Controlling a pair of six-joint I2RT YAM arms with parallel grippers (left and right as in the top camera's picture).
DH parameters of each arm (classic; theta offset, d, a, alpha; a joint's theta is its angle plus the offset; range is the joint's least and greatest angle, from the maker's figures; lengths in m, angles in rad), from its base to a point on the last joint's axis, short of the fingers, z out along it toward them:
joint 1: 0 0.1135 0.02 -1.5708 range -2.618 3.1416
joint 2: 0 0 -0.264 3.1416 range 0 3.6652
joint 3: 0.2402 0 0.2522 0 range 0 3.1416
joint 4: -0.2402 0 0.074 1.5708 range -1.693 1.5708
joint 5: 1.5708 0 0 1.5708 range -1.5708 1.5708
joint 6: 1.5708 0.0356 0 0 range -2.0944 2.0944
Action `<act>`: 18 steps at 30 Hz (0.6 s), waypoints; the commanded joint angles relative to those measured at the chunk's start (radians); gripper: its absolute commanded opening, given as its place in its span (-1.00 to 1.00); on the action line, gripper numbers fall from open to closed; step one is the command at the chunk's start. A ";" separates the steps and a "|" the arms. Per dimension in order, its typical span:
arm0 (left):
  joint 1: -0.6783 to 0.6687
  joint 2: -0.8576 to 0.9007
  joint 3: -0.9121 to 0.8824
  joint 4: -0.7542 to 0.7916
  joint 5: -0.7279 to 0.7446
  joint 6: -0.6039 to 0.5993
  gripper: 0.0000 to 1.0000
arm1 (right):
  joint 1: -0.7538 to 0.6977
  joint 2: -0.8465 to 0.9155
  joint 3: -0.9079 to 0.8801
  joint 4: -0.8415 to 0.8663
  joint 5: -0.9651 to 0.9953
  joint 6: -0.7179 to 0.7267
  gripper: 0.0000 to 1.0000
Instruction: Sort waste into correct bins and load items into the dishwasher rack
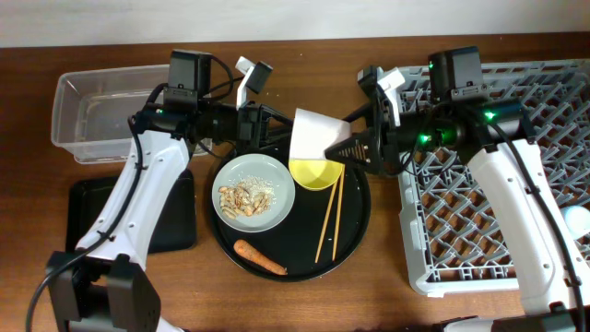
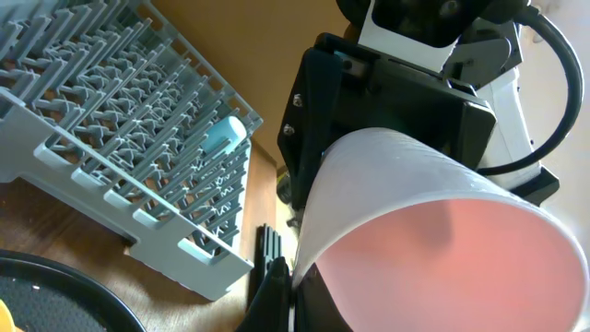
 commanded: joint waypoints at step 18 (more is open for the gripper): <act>0.417 -0.125 0.008 -0.534 -1.277 -0.006 -0.40 | -0.903 -0.001 0.065 -0.063 1.247 0.649 -0.17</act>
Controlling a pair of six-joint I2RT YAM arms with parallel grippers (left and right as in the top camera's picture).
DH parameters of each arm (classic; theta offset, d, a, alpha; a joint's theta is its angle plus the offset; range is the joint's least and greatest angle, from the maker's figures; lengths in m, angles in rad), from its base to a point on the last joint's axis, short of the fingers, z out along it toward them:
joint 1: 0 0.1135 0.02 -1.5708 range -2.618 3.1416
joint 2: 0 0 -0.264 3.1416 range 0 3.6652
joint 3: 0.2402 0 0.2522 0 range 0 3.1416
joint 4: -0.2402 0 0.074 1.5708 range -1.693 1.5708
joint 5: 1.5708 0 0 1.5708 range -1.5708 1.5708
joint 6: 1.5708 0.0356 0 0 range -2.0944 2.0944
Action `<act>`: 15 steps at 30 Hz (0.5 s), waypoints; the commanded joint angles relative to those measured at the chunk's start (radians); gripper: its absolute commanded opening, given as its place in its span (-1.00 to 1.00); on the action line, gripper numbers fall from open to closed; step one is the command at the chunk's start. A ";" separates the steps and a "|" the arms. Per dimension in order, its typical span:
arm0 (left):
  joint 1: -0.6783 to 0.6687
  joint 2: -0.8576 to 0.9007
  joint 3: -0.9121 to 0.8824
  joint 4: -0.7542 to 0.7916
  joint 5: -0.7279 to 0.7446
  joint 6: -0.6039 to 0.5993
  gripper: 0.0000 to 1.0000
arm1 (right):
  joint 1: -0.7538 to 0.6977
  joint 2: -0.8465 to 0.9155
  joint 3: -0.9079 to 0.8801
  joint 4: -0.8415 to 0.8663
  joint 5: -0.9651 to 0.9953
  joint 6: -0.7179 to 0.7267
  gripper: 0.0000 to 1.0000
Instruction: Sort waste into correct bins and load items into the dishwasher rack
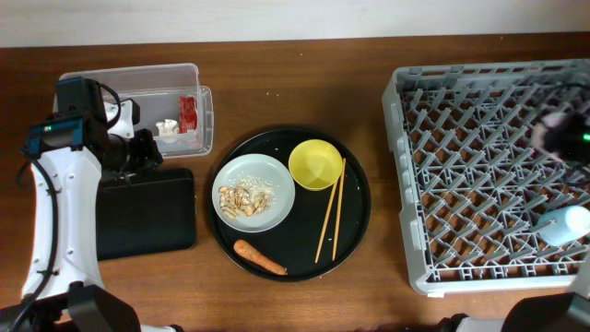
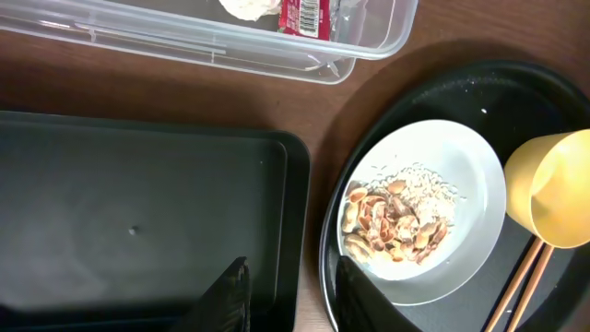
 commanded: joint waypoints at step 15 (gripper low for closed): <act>0.001 -0.018 0.003 -0.004 -0.018 0.009 -0.40 | -0.306 0.266 0.024 0.072 0.048 0.227 -0.17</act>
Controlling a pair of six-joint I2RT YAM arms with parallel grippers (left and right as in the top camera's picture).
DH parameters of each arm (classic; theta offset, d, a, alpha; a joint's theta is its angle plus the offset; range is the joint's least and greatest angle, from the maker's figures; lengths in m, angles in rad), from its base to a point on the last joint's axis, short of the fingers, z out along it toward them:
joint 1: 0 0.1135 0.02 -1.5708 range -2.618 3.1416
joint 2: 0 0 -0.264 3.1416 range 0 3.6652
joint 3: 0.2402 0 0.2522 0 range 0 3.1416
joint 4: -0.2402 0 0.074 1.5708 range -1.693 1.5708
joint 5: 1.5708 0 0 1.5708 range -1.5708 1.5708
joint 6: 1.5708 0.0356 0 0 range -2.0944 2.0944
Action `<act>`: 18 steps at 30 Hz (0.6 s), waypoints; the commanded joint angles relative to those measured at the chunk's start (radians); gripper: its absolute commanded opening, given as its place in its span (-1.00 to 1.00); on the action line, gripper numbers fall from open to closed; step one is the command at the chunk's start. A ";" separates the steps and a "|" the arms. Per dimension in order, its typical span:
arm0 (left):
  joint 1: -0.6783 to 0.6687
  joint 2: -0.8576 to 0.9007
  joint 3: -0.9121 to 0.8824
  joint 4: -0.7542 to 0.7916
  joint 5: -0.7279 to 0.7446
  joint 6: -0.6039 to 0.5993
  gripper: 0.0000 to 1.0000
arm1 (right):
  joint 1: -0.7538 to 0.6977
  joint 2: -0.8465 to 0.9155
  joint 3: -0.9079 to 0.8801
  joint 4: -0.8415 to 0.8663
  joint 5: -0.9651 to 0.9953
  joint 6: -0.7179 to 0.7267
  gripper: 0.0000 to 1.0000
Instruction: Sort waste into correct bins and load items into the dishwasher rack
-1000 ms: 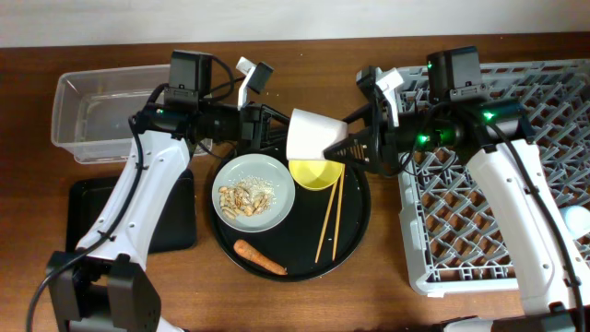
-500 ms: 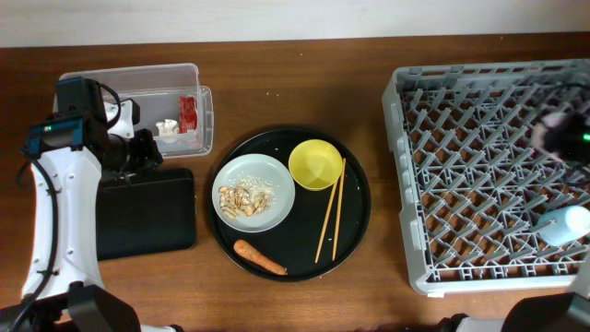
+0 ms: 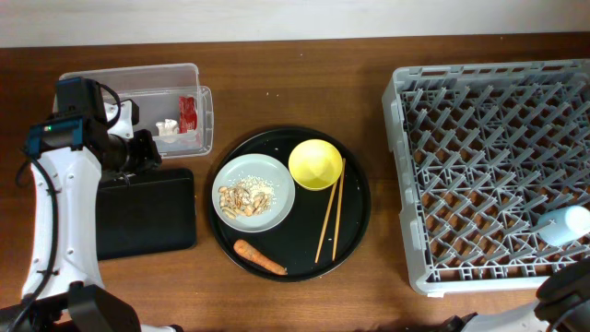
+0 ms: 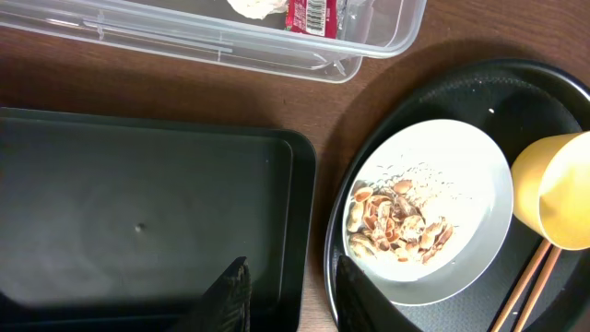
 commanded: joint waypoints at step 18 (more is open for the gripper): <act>0.001 -0.018 0.003 -0.022 -0.003 0.009 0.13 | 0.752 -0.014 0.280 -0.251 -0.290 -0.292 0.64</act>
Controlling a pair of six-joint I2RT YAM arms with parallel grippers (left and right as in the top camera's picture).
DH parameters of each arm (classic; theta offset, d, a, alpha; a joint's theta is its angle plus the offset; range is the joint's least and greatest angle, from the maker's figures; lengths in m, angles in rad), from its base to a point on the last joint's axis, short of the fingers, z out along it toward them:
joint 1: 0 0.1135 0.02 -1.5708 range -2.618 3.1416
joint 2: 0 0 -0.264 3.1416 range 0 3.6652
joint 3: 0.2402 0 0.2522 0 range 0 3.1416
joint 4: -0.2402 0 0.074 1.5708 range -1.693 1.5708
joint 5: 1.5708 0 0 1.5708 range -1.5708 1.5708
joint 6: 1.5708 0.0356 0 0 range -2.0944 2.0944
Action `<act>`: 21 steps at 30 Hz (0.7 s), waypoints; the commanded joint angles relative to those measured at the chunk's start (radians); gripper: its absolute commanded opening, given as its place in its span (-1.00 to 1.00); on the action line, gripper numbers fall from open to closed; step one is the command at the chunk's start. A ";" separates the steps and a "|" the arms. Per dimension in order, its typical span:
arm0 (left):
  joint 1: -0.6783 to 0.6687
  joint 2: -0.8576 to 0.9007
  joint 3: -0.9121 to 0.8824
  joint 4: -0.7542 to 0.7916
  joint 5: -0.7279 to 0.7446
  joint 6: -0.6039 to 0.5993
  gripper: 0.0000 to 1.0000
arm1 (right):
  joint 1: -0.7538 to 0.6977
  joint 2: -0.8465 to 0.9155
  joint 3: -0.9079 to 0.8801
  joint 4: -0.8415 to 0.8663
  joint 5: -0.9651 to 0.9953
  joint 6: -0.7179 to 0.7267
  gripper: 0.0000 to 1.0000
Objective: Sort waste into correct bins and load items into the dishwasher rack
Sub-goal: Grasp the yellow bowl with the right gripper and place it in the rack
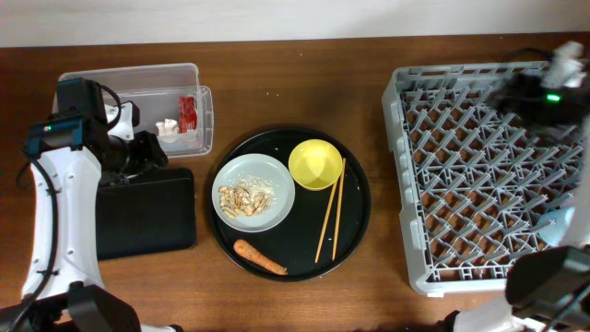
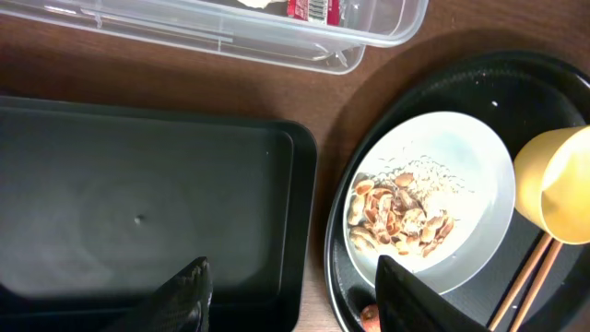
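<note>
A round black tray (image 1: 355, 221) carries a white plate (image 1: 277, 180) of food scraps (image 2: 401, 217), a yellow bowl (image 1: 314, 164), wooden chopsticks (image 1: 330, 217) and a carrot (image 1: 260, 259). The clear bin (image 1: 129, 72) holds a red wrapper (image 1: 187, 112) and a white tissue (image 1: 167, 127). My left gripper (image 2: 290, 295) hangs open and empty over the right edge of the rectangular black tray (image 1: 147, 221), just left of the plate. The grey dishwasher rack (image 1: 461, 166) holds a pale blue cup (image 1: 560, 224). My right arm (image 1: 539, 92) is a blur over the rack's far right corner, its fingers unreadable.
Bare wooden table lies between the round tray and the rack, and along the far edge. The clear bin sits directly behind the rectangular black tray, close to my left arm.
My left gripper's fingers stand much wider apart than before, over the same spot. My right arm, then only at the lower right frame corner, now shows over the rack's far right corner.
First both grippers met over the round tray at a white paper cup, and the clear bin looked empty. Later the cup was gone, the bin held a wrapper and tissue, and my left gripper hovered over the rectangular tray, where it has since opened wide.
</note>
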 commanded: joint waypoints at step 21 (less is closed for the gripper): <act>0.001 -0.018 0.003 -0.007 -0.003 0.009 0.15 | 0.680 0.498 -0.008 0.075 0.205 0.119 -0.92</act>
